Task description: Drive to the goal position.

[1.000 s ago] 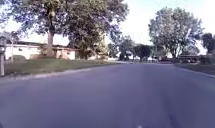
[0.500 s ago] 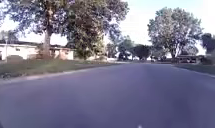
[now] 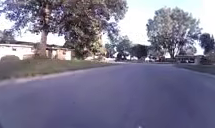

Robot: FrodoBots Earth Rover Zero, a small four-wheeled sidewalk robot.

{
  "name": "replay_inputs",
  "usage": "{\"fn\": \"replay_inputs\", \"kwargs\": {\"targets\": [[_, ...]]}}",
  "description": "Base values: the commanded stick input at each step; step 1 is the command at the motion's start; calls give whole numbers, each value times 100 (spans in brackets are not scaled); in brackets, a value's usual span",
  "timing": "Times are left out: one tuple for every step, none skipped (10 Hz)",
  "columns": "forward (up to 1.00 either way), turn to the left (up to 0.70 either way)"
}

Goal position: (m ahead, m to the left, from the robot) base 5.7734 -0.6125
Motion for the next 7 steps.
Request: {"fn": "replay_inputs", "kwargs": {"targets": [[100, 0], [100, 0], [100, -2], [100, -3], [100, 0], [100, 0], [100, 0]]}}
